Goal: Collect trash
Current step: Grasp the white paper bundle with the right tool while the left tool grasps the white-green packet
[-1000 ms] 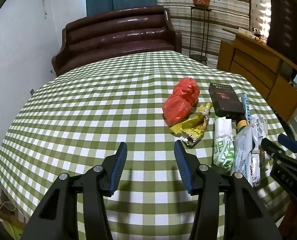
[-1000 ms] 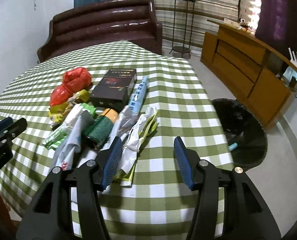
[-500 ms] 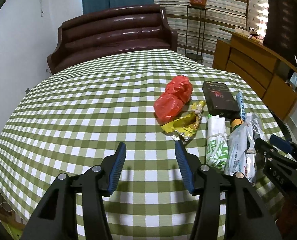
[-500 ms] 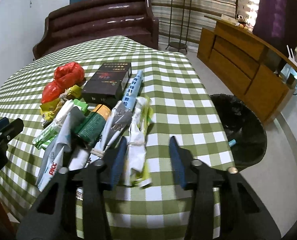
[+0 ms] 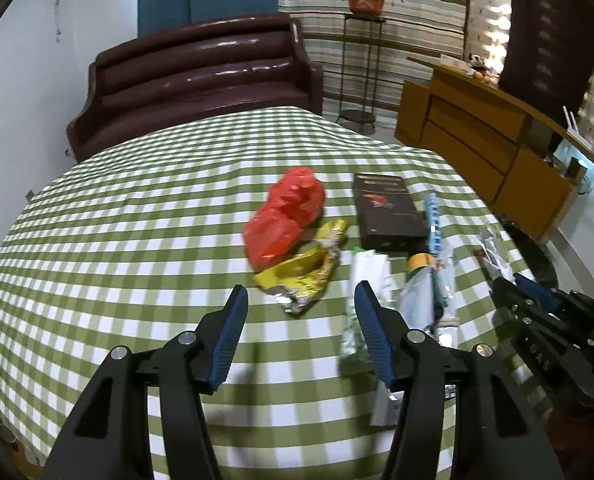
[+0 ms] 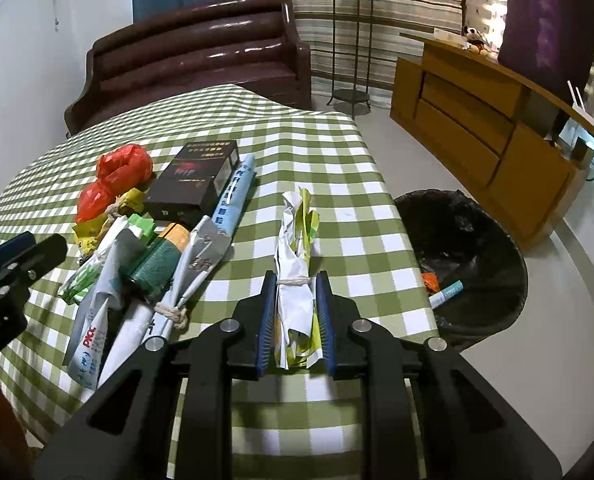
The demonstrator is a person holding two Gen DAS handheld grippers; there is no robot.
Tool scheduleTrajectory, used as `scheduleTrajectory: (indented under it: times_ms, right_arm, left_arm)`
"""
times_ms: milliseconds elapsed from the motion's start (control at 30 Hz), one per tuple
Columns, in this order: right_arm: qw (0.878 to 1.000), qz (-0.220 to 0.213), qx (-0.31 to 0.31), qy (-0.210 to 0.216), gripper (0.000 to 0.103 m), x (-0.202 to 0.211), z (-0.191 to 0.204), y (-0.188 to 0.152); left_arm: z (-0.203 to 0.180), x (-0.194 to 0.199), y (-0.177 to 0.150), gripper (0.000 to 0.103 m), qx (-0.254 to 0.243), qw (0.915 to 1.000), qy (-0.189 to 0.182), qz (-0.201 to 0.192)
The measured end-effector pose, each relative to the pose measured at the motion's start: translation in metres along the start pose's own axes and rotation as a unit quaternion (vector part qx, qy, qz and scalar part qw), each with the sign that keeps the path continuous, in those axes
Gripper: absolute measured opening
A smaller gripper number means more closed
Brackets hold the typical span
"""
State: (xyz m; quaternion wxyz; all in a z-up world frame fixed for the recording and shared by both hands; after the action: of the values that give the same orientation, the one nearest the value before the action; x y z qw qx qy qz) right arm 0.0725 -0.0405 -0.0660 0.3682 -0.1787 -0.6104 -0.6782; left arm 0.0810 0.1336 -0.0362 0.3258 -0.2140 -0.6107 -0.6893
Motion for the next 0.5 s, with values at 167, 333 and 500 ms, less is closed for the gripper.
scheduleTrajectory:
  times_ms: [167, 333, 500]
  right_arm:
    - [1.000, -0.004, -0.007, 0.006, 0.020, 0.002, -0.005, 0.001]
    - [1.000, -0.005, -0.010, 0.010, 0.020, 0.002, -0.006, 0.001]
    - [1.000, -0.003, -0.014, 0.014, 0.020, -0.001, -0.010, 0.001]
  left_arm:
    - [-0.012, -0.010, 0.000, 0.055, -0.017, 0.9998, -0.007, 0.010]
    - [-0.016, -0.017, -0.002, 0.055, -0.025, 0.9992, -0.020, 0.025]
    - [-0.019, -0.019, -0.004, 0.054, -0.034, 0.9986, -0.032, 0.026]
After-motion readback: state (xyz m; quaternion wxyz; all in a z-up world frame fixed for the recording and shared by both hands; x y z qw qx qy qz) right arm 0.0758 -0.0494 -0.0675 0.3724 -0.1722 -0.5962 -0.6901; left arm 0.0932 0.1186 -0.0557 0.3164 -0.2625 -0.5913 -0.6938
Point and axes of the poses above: each gripper's, at about its wrist camera, not at the fingertips, and x roughly against the way its jaws point, z to its left, y to its top, the point moved 2 cm from there along -x, roughly the way its jaws point, and after that the axes turned 14 degrees about y, right-handed, at the moved point
